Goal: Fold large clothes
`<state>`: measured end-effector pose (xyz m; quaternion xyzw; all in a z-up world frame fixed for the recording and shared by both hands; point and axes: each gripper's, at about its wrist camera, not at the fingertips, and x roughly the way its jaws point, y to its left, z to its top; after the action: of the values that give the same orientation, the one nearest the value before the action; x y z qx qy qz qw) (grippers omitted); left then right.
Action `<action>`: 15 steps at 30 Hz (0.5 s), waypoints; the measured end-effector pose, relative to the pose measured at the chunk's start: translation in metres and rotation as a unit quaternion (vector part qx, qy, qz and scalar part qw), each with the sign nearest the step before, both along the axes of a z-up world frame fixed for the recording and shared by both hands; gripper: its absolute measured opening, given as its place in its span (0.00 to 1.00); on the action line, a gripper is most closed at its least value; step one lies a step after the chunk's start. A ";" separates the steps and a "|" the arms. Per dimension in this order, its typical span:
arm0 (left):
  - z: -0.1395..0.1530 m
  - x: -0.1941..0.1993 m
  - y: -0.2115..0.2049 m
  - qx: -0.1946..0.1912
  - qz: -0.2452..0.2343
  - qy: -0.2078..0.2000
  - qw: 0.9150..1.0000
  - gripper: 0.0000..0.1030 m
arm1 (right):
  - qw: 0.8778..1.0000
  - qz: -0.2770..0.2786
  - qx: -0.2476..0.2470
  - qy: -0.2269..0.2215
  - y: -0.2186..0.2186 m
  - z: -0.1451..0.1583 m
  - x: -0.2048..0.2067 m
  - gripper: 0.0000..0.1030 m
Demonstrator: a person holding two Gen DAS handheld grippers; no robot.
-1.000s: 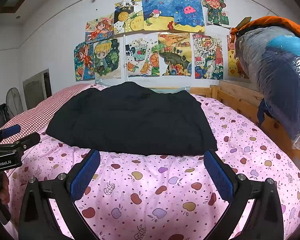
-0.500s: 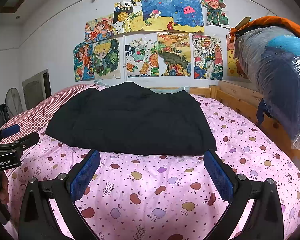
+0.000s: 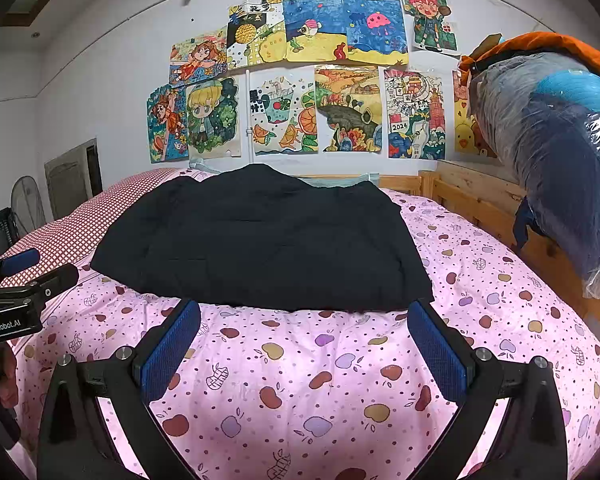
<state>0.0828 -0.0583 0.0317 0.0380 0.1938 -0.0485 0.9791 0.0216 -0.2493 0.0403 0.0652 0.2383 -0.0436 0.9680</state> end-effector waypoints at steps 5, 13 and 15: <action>0.000 0.000 0.000 0.001 0.000 -0.001 1.000 1.00 | 1.000 0.000 -0.001 0.000 0.000 0.000 0.000 0.98; 0.000 0.000 0.000 0.001 0.001 -0.001 1.000 1.00 | 1.000 0.000 -0.001 0.000 0.001 0.000 0.000 0.98; 0.000 0.000 0.000 0.000 0.000 -0.001 1.000 1.00 | 1.000 0.000 0.000 0.000 0.001 0.000 0.000 0.98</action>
<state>0.0827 -0.0585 0.0319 0.0382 0.1928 -0.0484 0.9793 0.0216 -0.2486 0.0402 0.0649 0.2384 -0.0442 0.9680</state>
